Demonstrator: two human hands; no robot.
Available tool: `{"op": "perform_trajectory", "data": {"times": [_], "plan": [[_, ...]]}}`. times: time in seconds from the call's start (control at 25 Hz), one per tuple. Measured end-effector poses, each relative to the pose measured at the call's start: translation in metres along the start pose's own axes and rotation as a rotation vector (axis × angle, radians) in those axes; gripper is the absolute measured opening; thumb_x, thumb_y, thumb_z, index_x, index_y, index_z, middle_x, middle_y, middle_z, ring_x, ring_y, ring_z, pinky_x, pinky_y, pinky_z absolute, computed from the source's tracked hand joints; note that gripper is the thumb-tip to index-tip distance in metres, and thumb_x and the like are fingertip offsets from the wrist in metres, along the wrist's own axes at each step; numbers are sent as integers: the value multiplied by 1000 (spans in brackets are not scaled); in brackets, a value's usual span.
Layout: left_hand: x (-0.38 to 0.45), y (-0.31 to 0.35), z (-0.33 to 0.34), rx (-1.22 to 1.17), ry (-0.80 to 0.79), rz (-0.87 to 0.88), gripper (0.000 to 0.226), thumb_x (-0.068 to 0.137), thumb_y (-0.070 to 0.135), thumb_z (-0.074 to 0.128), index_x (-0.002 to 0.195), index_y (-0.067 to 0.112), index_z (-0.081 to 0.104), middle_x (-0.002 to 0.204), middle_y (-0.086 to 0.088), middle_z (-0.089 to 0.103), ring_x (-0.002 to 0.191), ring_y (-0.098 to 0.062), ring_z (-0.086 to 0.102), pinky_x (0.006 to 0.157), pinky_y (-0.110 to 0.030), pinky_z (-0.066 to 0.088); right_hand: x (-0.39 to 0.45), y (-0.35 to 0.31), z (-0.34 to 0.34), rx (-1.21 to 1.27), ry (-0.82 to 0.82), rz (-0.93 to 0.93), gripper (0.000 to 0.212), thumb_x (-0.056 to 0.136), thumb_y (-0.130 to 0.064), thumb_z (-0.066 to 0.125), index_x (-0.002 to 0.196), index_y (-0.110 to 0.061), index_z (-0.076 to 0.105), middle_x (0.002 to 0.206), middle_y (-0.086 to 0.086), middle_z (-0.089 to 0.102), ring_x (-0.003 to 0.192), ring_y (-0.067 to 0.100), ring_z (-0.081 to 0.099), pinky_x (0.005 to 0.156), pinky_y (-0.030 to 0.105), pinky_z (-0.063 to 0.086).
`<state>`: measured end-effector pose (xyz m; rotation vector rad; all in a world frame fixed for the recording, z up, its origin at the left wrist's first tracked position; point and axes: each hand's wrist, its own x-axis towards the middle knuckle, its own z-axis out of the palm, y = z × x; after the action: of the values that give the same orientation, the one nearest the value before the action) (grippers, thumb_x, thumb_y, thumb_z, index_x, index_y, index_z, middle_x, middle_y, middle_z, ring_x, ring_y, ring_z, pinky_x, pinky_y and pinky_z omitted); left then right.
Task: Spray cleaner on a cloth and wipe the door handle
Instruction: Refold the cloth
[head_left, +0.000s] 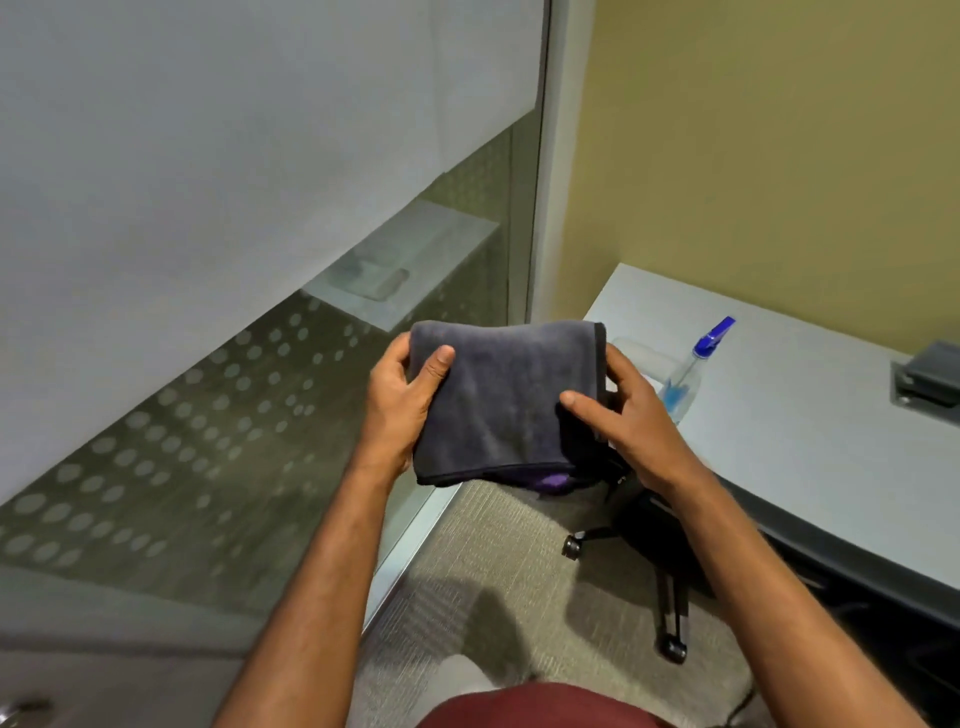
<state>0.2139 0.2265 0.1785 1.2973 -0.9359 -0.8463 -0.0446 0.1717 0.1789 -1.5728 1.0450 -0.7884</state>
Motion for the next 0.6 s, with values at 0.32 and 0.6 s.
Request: {"op": "perform_trajectory", "data": {"times": [0.32, 0.6], "plan": [[46, -33, 81, 184, -221, -126, 55, 99, 24, 78, 147, 30, 51, 131, 18, 68, 118, 5, 66, 92, -16, 57, 39, 21, -36, -120, 245, 53, 80, 87, -39, 75, 151, -47, 29, 135, -20, 52, 108, -6, 61, 96, 21, 55], [107, -45, 163, 100, -442, -209, 73, 95, 61, 66, 158, 36, 39, 148, 11, 60, 133, -3, 60, 109, -28, 51, 85, 37, -27, -50, 326, 32, 66, 87, -36, 71, 140, -46, 34, 123, -32, 58, 99, 4, 65, 83, 27, 59]]}}
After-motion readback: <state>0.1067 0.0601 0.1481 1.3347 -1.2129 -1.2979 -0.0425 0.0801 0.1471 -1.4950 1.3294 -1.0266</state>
